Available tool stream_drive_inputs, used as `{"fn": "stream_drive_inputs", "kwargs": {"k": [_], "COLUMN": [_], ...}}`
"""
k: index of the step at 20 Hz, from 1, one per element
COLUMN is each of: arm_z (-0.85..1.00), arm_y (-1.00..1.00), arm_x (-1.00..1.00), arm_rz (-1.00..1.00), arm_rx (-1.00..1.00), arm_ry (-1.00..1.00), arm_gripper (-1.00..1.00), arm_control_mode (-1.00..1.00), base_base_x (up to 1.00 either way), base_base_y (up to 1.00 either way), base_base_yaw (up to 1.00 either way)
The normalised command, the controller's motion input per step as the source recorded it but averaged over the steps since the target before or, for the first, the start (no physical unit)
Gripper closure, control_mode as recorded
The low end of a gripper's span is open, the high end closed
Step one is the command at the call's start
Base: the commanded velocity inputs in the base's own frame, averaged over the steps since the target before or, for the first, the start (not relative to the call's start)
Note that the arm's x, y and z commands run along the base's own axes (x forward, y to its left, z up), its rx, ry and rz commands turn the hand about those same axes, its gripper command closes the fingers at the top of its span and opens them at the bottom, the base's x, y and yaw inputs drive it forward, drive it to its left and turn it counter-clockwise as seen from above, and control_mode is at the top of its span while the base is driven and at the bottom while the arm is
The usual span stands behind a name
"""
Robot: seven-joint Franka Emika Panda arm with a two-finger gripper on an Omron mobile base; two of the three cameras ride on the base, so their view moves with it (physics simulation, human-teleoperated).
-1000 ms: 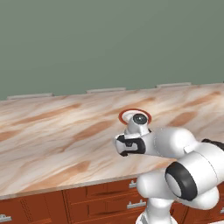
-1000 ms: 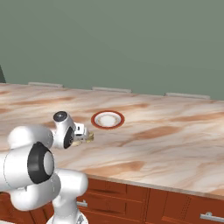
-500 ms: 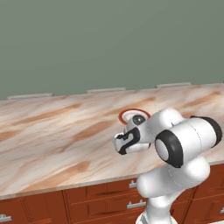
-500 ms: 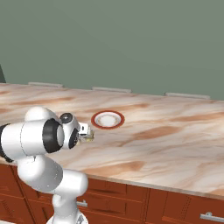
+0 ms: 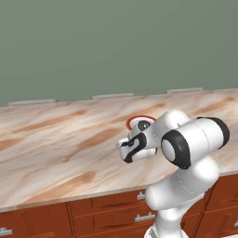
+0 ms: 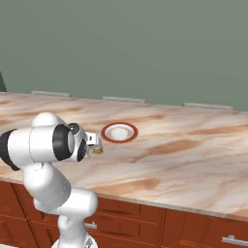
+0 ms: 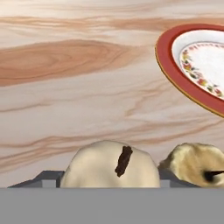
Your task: Pick the candle and candle from the dining table and place them in the open cabinet. Close the cabinet after placing the objects.
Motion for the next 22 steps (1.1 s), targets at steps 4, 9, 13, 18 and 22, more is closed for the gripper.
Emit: {"fn": "stream_drive_inputs", "kwargs": {"k": [4,9,13,18,22], "arm_z": [-0.24,0.00,0.07,0.43,0.47], "arm_y": [0.00,0.08,0.03,0.00,0.00], "arm_x": [-0.47,-0.74,-0.59,-0.08,-0.02], "arm_rz": [0.06,0.01,0.00,-0.02,-0.05], "arm_rx": [0.02,0.14,0.15,0.16,0.11], "arm_ry": [-0.14,-0.13,-0.04,0.01,0.07], "arm_gripper": [1.00,1.00,1.00,1.00,1.00], "arm_control_mode": [-1.00,-1.00,-1.00,-1.00,-1.00], "base_base_x": [0.00,0.00,0.00,0.00,0.00], "base_base_y": [0.00,0.00,0.00,0.00,0.00], "base_base_yaw": [0.00,0.00,0.00,0.00,0.00]}}
